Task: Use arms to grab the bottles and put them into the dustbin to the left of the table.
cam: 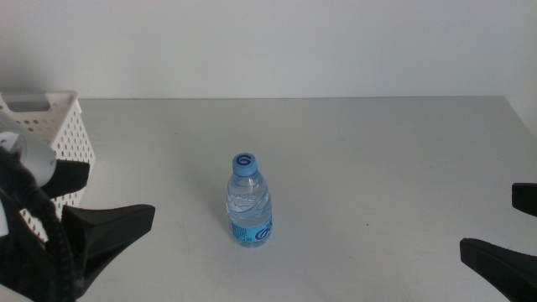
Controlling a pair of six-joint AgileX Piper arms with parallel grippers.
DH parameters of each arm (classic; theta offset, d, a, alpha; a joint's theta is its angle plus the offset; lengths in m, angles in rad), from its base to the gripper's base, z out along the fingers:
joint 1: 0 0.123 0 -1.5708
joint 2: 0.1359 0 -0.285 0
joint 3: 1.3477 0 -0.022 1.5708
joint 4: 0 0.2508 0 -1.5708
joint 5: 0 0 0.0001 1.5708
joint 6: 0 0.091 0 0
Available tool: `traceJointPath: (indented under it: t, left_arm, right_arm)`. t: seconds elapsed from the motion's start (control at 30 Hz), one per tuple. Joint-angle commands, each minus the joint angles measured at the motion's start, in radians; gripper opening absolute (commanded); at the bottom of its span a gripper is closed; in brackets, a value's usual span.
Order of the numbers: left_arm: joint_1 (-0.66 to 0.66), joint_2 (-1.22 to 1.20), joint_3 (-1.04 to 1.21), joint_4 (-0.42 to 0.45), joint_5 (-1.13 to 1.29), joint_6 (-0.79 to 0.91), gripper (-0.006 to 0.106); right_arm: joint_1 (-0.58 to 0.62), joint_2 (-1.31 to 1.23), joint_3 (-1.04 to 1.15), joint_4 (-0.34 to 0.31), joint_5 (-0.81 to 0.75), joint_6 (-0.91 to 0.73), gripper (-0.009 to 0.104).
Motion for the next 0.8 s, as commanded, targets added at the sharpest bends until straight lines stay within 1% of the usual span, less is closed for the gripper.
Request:
traceJointPath:
  t: [0.0, 0.07, 0.13, 0.2, 0.33, 0.47, 0.6, 0.67, 0.77]
  left_arm:
    - [-0.008, 0.002, -0.024, 0.019, -0.083, -0.015, 0.093]
    - [-0.008, 0.015, -0.016, 0.052, -0.109, -0.026, 0.093]
    - [-0.008, 0.021, 0.019, 0.057, -0.169, -0.019, 0.093]
    - [-0.008, 0.017, 0.08, 0.057, -0.292, 0.026, 0.093]
    - [-0.011, 0.018, 0.216, -0.006, -0.555, 0.102, 0.093]
    - [-0.011, 0.022, 0.381, -0.052, -0.814, 0.097, 0.093]
    - [-0.011, 0.034, 0.52, -0.055, -1.051, 0.046, 0.093]
    - [-0.011, 0.051, 0.558, -0.055, -1.123, 0.018, 0.093]
    - [-0.011, 0.1, 0.568, -0.049, -1.169, 0.014, 0.093]
  right_arm:
    - [-0.006, 0.003, -0.027, 0.005, -0.067, -0.011, 0.094]
    - [-0.006, 0.003, -0.027, 0.005, -0.067, -0.011, 0.094]
    - [-0.006, 0.003, -0.027, 0.005, -0.067, -0.011, 0.094]
    - [-0.006, 0.003, -0.027, 0.005, -0.067, -0.011, 0.094]
    - [-0.006, 0.003, -0.027, 0.005, -0.067, -0.011, 0.094]
    - [-0.006, 0.003, -0.027, 0.005, -0.067, -0.011, 0.094]
    - [-0.006, 0.003, -0.027, 0.006, -0.067, -0.011, 0.094]
    - [-0.006, 0.003, -0.027, 0.006, -0.067, -0.011, 0.094]
    - [-0.006, 0.003, -0.027, 0.006, -0.067, -0.011, 0.094]
